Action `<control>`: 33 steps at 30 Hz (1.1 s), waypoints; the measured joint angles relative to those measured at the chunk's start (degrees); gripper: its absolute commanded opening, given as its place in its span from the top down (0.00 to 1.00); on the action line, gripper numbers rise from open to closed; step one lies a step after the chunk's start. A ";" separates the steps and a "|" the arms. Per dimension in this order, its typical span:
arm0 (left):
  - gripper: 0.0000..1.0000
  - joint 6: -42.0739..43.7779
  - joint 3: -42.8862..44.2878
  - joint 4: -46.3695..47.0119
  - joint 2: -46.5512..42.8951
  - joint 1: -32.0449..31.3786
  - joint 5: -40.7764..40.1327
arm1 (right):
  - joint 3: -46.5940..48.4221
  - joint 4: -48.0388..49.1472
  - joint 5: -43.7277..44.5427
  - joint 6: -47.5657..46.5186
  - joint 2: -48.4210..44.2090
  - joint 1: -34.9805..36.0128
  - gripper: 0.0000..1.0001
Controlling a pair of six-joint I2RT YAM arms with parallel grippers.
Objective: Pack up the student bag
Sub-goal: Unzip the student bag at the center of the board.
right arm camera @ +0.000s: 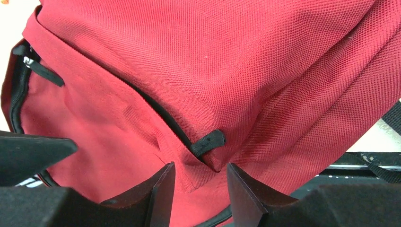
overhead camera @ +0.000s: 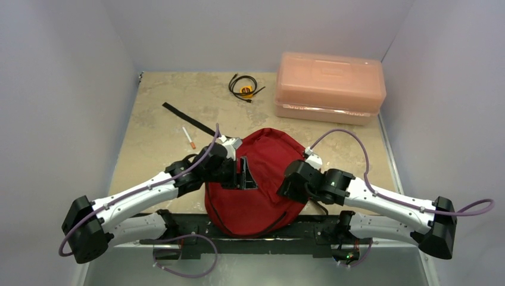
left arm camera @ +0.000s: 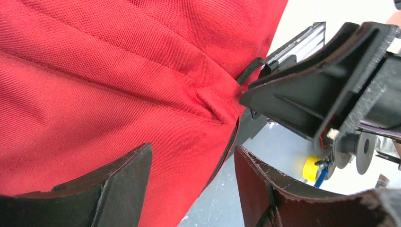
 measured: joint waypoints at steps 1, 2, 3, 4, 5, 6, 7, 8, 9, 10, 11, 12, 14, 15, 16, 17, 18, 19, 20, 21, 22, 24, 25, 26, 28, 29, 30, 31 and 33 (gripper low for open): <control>0.39 -0.24 -0.37 0.85 0.85 -0.26 -0.26 | 0.00 -0.17 0.13 0.68 0.00 0.48 0.53; 0.40 -0.52 -1.11 2.47 1.70 -0.66 -0.48 | 0.00 -0.26 0.70 1.68 0.00 0.85 0.55; 0.41 -0.76 -1.66 3.37 2.16 -0.87 -0.63 | 0.00 -0.28 1.11 2.32 -0.02 0.90 0.56; 0.41 -1.20 -2.27 4.31 2.58 -1.14 -0.79 | 0.00 -0.31 1.66 3.19 -0.11 0.90 0.58; 0.41 -1.60 -2.86 5.14 2.95 -1.38 -0.90 | 0.00 -0.28 2.45 4.07 -0.33 0.90 0.60; 0.42 -1.99 -3.43 5.90 3.23 -1.66 -1.14 | 0.00 -0.28 2.95 4.90 -0.57 0.90 0.61; 0.42 -2.51 -4.11 6.86 3.45 -1.86 -1.49 | 0.00 -0.26 3.61 5.73 -0.85 0.90 0.62; 0.42 -2.69 -4.37 7.21 3.50 -2.29 -1.64 | 0.00 -0.22 4.17 6.43 -1.09 0.90 0.62; 0.42 -3.02 -4.81 7.67 3.50 -2.71 -1.92 | 0.00 -0.20 4.44 6.95 -1.14 0.90 0.62; 0.43 -3.32 -5.20 8.20 3.50 -3.04 -2.14 | 0.00 -0.17 4.92 7.48 -1.11 0.90 0.62; 0.43 -3.58 -5.68 8.90 3.50 -3.41 -2.40 | 0.00 -0.11 5.35 7.91 -1.03 0.90 0.62; 0.43 -3.91 -6.23 9.62 3.50 -3.65 -2.71 | 0.00 -0.07 5.49 8.26 -0.90 0.90 0.62; 0.44 -4.63 -7.50 10.86 3.58 -4.11 -3.06 | 0.00 0.15 5.66 9.01 -0.20 0.90 0.62; 0.45 -4.96 -8.11 11.39 3.72 -4.17 -3.21 | 0.00 0.28 5.68 9.35 0.31 0.90 0.61; 0.46 -5.20 -8.63 11.82 3.91 -4.20 -3.39 | -0.02 0.44 5.68 9.64 0.83 0.90 0.61; 0.49 -5.57 -9.14 12.31 4.15 -4.22 -3.56 | -0.04 0.61 5.68 10.01 1.25 0.90 0.60; 0.51 -5.92 -9.55 12.72 4.44 -4.22 -3.76 | -0.15 0.83 5.73 10.38 1.46 0.90 0.60; 0.53 -6.34 -9.97 13.38 4.76 -4.24 -4.02 | -0.55 1.29 5.81 10.99 1.57 0.90 0.60; 0.55 -6.60 -10.32 13.94 5.11 -4.28 -4.28 | -1.01 1.57 5.90 11.50 1.60 0.90 0.60; 0.55 -6.75 -10.60 14.49 5.44 -4.42 -4.57 | -1.42 1.90 5.99 11.91 1.55 0.90 0.61; 0.56 -7.04 -10.95 15.26 5.73 -4.50 -4.83 | -2.03 2.38 6.12 12.39 1.55 0.90 0.66; 0.58 -7.69 -11.58 16.59 6.19 -4.59 -5.20 | -2.62 2.99 6.58 12.85 1.64 0.90 0.86; 0.58 -7.96 -11.89 17.22 6.34 -4.59 -5.35 | -2.64 3.08 7.04 13.05 1.79 0.90 1.00; 0.59 -8.07 -12.20 17.70 6.40 -4.59 -5.57 | -2.64 3.54 7.74 13.05 2.01 0.90 1.00; 0.59 -8.46 -12.94 19.12 6.43 -4.61 -5.99 | -2.58 4.20 9.07 12.81 2.71 0.90 1.00; 0.59 -8.87 -13.46 20.04 6.43 -4.72 -6.34 | -2.29 4.37 9.99 12.39 3.32 0.90 1.00; 0.59 -9.03 -13.90 20.87 6.43 -4.81 -6.60 | -1.79 4.48 10.69 11.80 4.09 0.90 1.00; 0.59 -9.29 -14.47 21.99 6.43 -4.87 -6.95 | -1.05 4.63 11.50 10.95 4.85 0.94 1.00; 0.60 -9.73 -15.43 23.98 6.45 -4.92 -7.54 | 0.42 5.99 12.46 8.17 6.10 0.94 1.00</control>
